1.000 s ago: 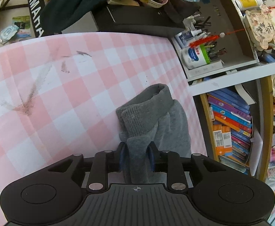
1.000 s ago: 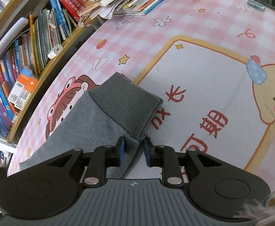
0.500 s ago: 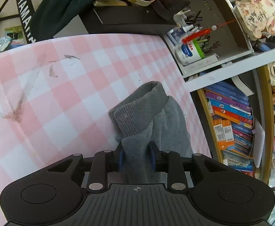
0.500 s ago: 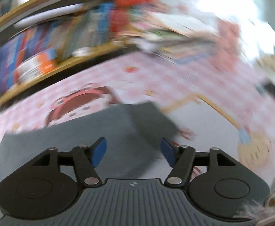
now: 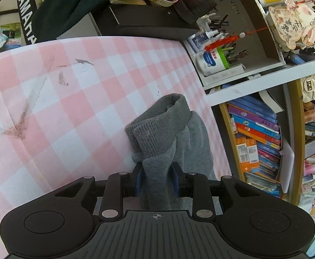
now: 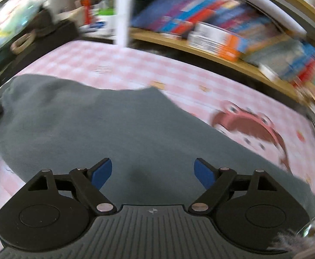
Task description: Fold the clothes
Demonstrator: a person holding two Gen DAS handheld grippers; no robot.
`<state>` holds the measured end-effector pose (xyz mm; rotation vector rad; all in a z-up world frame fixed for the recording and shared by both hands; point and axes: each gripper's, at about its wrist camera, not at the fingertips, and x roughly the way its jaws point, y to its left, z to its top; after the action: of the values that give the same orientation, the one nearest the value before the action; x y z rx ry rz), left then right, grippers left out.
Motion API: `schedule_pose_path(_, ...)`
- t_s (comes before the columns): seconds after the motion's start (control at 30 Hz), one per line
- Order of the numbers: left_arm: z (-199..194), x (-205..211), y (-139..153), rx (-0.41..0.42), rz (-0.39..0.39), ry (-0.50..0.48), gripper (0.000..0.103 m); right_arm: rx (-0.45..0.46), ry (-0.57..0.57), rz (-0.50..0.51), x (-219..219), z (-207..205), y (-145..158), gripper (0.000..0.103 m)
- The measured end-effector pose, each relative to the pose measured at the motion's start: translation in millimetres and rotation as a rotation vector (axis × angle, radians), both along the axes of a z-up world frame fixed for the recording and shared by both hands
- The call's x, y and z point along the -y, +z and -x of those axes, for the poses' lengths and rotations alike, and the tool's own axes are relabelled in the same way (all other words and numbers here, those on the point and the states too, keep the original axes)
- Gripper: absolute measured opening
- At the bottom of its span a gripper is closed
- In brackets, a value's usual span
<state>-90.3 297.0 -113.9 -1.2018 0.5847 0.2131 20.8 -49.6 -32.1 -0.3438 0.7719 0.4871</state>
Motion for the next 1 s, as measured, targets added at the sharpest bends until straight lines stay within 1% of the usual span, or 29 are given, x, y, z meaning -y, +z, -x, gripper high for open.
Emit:
schedule_pose_path(0.2,2.2,-1.6,-3.0,0.016,0.021,0.001,0.028,0.058,0.138,0.039,-65.3,-0.5,1.5,0.083)
schedule_pose_path(0.27,2.2,-2.8,-3.6,0.018,0.030,0.000,0.028,0.070,0.159,0.053,-80.9,0.9,0.1,0.084)
schedule_pose_path(0.33,2.4,-4.3,-4.4,0.021,0.044,-0.001,0.028,0.050,0.162,0.075,-92.5,3.1,-6.0,0.084)
schedule_pose_path(0.43,2.0,-6.5,-5.9,0.024,0.066,-0.001,0.028,0.015,0.163,0.098,-99.4,12.0,-15.7,0.084)
schedule_pose_path(0.5,1.1,-7.4,-6.7,0.024,0.077,-0.001,0.028,0.024,0.147,0.094,-99.1,18.8,-15.1,0.084)
schedule_pose_path(0.6,-0.4,-8.7,-7.9,0.026,0.094,-0.001,0.028,0.013,0.141,0.084,-97.7,27.1,-12.0,0.084)
schedule_pose_path(0.77,-2.9,-10.7,-9.6,0.028,0.119,-0.002,0.026,0.015,0.146,0.098,-100.1,37.1,-16.9,0.084)
schedule_pose_path(0.8,-4.1,-10.3,-8.2,0.026,0.112,-0.006,0.023,0.015,0.147,0.099,-100.2,37.6,-17.7,0.084)
schedule_pose_path(0.87,-6.4,-9.7,-5.8,0.023,0.098,-0.015,0.023,0.014,0.146,0.099,-100.3,38.2,-18.7,0.084)
schedule_pose_path(1.0,-9.4,-9.5,-3.0,0.020,0.071,-0.041,0.015,0.022,0.142,0.109,-102.1,41.9,-19.7,0.084)
